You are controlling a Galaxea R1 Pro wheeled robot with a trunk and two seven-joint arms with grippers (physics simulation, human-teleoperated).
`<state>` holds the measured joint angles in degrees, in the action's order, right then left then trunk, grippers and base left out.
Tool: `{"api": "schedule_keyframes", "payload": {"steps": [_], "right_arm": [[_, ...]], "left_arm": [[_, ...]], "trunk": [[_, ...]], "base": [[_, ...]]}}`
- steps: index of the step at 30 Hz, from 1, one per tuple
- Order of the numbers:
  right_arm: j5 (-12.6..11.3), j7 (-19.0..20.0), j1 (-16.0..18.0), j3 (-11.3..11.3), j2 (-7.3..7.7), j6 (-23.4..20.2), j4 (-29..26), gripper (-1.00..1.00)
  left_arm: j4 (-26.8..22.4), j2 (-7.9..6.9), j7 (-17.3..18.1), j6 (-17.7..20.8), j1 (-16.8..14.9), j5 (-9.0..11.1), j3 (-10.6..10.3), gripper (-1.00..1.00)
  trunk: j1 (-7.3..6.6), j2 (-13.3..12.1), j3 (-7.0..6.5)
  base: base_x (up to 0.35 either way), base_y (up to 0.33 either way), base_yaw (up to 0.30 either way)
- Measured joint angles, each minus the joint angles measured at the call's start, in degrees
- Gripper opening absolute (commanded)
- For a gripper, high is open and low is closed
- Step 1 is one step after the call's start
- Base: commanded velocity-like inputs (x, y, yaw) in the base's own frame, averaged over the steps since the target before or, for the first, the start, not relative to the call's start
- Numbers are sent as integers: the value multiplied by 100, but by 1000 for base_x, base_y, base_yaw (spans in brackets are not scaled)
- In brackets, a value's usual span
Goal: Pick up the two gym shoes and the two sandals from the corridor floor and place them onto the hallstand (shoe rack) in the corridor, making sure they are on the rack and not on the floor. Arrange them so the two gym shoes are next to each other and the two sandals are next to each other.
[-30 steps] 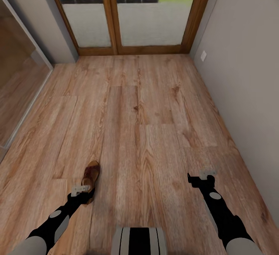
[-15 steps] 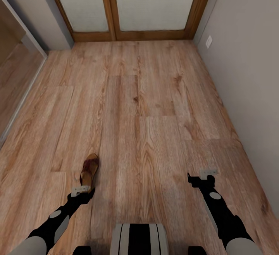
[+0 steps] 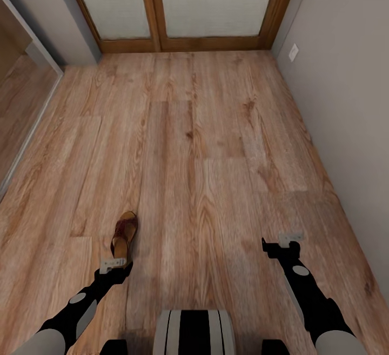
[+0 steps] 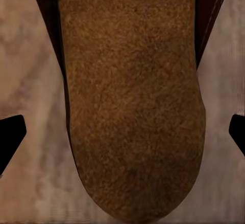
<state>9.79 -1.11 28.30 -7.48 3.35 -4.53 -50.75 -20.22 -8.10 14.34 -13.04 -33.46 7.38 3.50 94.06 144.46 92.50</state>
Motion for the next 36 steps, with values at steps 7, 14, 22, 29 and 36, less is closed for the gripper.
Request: {"api": "schedule_keyframes", "payload": {"steps": [7,14,22,29,36], "right_arm": [[5,0,0,0,2,2,-11,100],[1,0,0,0,0,-1,-6,100],[0,0,0,0,0,-2,-5,100],[4,0,0,0,0,-2,-5,100],[5,0,0,0,1,-2,-5,100]], "left_arm": [[-10,7,0,0,0,-2,0,100],[-7,8,0,0,0,-2,0,100],[-6,13,0,0,0,-2,0,100],[-6,17,0,-1,0,-2,-1,100],[-7,9,2,-35,0,2,0,-100]], "trunk": [[5,3,45],[5,3,45],[13,7,111],[13,7,112],[13,7,112]], "base": [[0,0,0],[0,0,0],[0,0,0],[0,0,0],[0,0,0]]}}
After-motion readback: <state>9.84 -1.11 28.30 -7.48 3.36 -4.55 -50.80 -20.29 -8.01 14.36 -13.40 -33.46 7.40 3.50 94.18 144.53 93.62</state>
